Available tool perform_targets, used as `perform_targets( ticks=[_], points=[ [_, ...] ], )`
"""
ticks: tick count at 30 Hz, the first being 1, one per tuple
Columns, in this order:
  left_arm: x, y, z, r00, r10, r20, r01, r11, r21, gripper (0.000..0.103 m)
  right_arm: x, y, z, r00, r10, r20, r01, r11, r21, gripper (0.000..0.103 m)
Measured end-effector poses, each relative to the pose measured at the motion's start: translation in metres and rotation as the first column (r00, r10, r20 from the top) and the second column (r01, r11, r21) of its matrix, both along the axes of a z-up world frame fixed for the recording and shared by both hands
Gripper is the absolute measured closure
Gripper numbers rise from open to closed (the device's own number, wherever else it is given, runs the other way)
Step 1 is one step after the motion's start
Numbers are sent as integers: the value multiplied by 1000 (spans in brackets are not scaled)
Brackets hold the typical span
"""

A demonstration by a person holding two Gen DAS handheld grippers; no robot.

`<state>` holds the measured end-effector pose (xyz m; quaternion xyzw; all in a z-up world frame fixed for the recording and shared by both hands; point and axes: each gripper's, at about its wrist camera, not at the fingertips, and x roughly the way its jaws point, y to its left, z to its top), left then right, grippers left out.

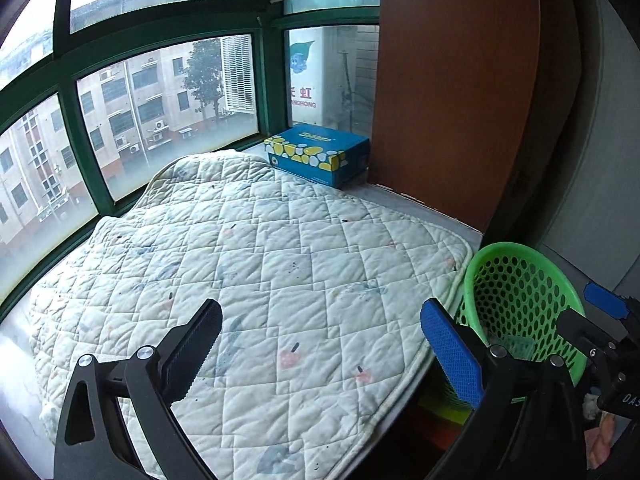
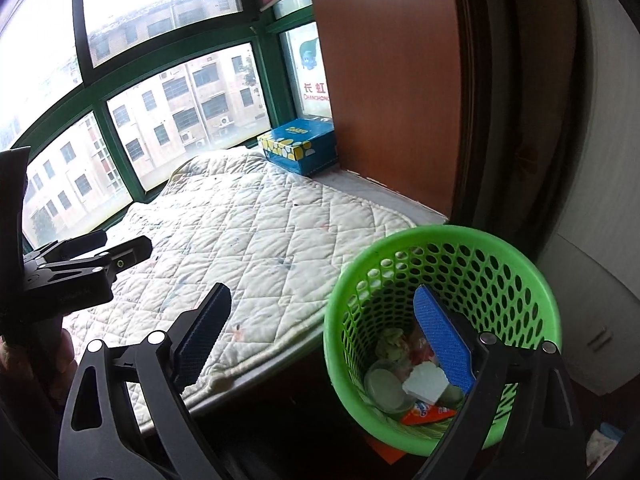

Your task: Collect trash

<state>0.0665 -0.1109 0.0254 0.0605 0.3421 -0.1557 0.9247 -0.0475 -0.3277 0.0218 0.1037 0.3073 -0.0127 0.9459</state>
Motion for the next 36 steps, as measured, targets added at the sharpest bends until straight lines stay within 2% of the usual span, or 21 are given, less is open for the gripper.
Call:
perform_targets(
  ticks=[6,12,17,36],
  points=[
    [0,22,1,997,71,10,-71,997,12,7,8,9,-1,1000,28,10,-29,999,34,9],
    [-2,35,3,993,115,21,-115,993,13,7,11,17,3,999,38,27,-39,999,24,9],
    [-3,41,4,991,134,26,-135,991,8,7,11,25,4,998,47,38,-47,999,-4,9],
    [-5,54,5,984,178,30,-178,984,2,7,18,40,4,996,83,36,-83,997,-6,9]
  ],
)
